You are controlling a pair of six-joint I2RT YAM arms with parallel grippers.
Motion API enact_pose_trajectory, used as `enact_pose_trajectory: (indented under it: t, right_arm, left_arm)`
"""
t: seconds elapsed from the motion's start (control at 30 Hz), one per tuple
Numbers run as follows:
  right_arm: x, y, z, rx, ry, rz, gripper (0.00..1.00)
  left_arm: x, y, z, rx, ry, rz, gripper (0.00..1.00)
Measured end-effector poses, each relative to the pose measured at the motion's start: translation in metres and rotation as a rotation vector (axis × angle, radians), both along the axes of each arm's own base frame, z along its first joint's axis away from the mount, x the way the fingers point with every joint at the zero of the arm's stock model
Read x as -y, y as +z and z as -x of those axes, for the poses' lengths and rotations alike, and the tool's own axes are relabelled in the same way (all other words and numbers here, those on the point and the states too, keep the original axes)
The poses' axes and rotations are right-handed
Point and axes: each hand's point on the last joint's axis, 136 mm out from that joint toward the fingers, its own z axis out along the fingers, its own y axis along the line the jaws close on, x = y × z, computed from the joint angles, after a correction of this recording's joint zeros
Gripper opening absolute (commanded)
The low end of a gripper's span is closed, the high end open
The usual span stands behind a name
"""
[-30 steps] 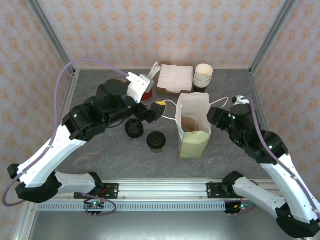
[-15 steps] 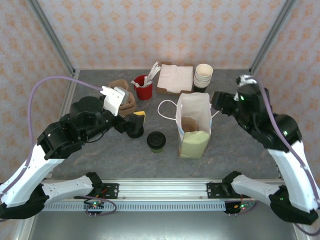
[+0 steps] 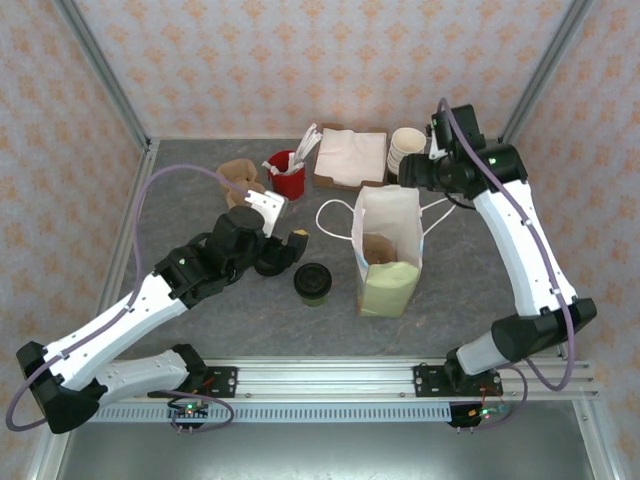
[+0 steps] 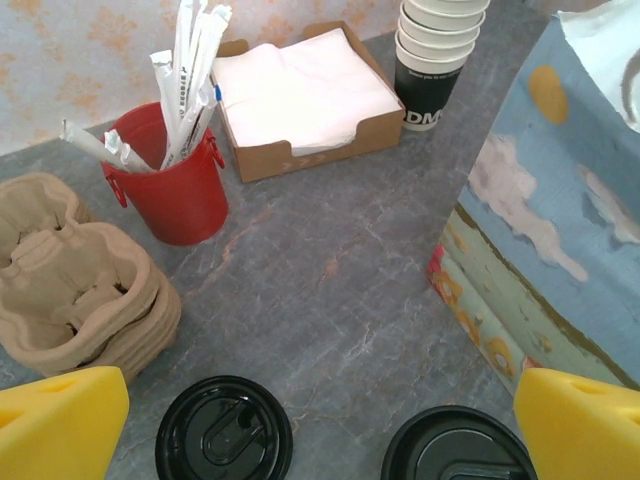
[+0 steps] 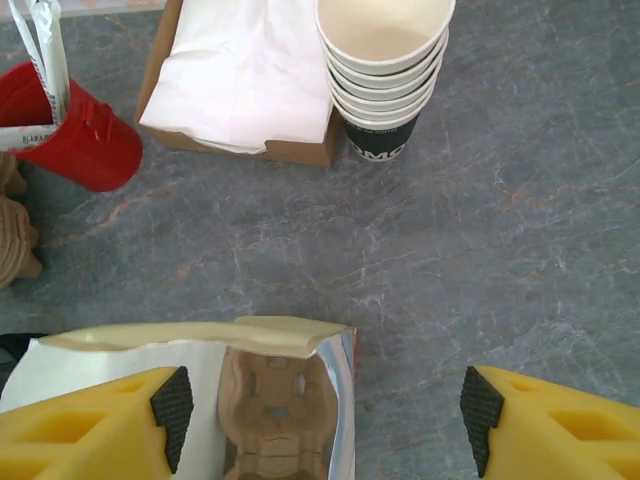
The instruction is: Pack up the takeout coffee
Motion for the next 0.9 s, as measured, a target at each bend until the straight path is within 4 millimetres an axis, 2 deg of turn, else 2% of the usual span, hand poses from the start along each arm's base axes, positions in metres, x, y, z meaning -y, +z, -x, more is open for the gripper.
enact_pose_trajectory:
  t: [0.13,0.3,0.43,0.57,0.7,0.9]
  right_arm:
    - [0.008,0.002,-0.008,-0.043,-0.019,-0.041,0.70]
    - [0.004,-0.018,0.001,-0.164,0.007,-0.114,0.70]
    - [-0.005,-0.043,0.023,-0.254,0.052,-0.157,0.70]
    - [-0.006,-0.064,0.049,-0.319,0.067,-0.176,0.68]
    - [-0.005,-0.073,0.056,-0.343,0.074,-0.176,0.53]
    - [-0.005,-0.073,0.056,-0.326,0.079,-0.172,0.12]
  left_arm:
    - [-0.009,0.000,0.005,0.007,0.033,0.025,1.00]
    - [-0.023,0.008,0.017,0.007,0.062,0.060,1.00]
    - [-0.033,0.006,0.027,-0.021,0.081,0.076,1.00]
    - [-0.038,0.004,0.034,-0.040,0.088,0.077,1.00]
    - [-0.040,0.004,0.037,-0.045,0.089,0.082,1.00]
    - [-0.041,-0.001,0.038,-0.052,0.089,0.078,1.00]
